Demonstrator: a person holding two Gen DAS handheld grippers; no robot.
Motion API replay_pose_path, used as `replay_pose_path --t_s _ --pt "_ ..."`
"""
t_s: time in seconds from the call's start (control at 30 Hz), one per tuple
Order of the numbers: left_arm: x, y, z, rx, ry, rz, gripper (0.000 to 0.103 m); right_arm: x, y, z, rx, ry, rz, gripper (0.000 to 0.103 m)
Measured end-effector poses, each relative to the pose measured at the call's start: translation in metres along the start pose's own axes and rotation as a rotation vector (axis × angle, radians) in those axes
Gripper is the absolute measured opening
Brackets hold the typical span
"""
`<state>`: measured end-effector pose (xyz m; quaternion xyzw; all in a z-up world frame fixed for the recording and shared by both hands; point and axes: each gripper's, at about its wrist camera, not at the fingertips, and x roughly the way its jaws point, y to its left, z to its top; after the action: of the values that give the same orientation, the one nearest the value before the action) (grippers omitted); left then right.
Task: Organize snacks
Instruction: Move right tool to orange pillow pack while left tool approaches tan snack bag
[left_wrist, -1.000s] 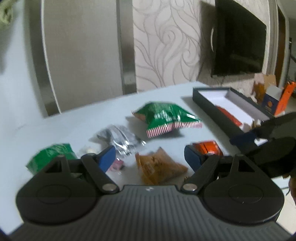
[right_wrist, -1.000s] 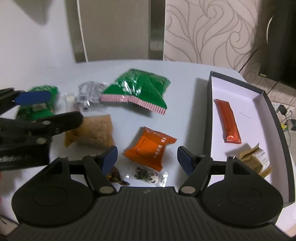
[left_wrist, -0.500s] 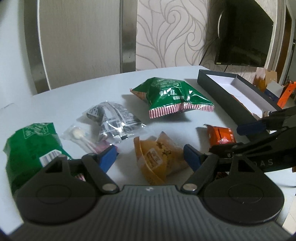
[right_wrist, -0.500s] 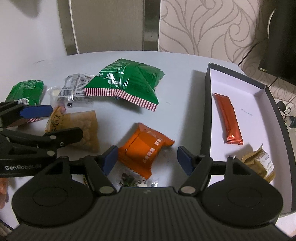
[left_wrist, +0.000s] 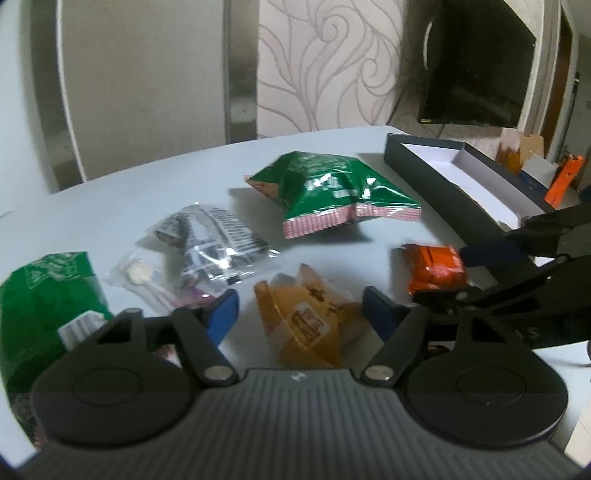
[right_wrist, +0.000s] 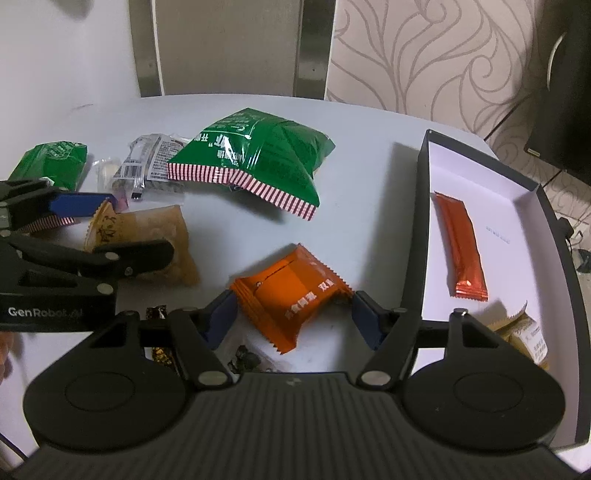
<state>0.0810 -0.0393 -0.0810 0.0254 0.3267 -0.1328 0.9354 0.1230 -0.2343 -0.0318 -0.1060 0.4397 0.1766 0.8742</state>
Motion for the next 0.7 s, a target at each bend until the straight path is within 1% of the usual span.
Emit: replay_pose_path --t_s 0.03,0.07,0.13,0.17,0.27,0.3,0.4,0.43,0.53,0.6,0.7 --pt "0.001 -0.001 0.001 0.000 0.011 -0.010 0.063 0.000 0.000 0.000 -0.003 -0.003 0.008 0.061" --pt "0.002 -0.003 0.001 -0.002 0.019 -0.019 0.062 0.000 -0.001 0.001 0.002 -0.004 0.021 0.057" --pt "0.004 -0.004 0.001 -0.007 0.020 -0.013 0.063 0.000 -0.001 0.002 0.004 0.001 0.023 0.057" --pt "0.005 -0.004 0.000 -0.015 0.020 -0.012 0.063 0.000 0.000 0.002 0.003 0.001 0.023 0.058" --pt "0.007 -0.001 0.002 -0.043 0.026 -0.011 0.063 0.001 -0.002 0.002 0.016 0.004 -0.002 0.066" --pt "0.007 0.000 0.002 -0.049 0.027 -0.009 0.063 0.000 -0.003 0.003 0.028 0.002 -0.001 0.067" --pt "0.007 0.005 0.002 -0.059 0.022 -0.005 0.064 -0.001 -0.011 0.009 0.118 0.011 0.034 0.068" --pt "0.007 0.007 0.001 -0.063 0.020 -0.004 0.064 -0.001 -0.013 0.011 0.141 0.010 0.044 0.071" --pt "0.006 0.010 0.000 -0.063 0.014 0.007 0.065 0.002 -0.010 0.016 0.153 0.011 0.031 0.072" --pt "0.005 0.012 0.000 -0.060 0.017 0.001 0.065 0.006 -0.008 0.020 0.164 0.014 0.018 0.074" --pt "0.004 0.013 -0.001 -0.055 0.017 -0.004 0.066 0.013 -0.006 0.025 0.181 0.020 -0.021 0.076"
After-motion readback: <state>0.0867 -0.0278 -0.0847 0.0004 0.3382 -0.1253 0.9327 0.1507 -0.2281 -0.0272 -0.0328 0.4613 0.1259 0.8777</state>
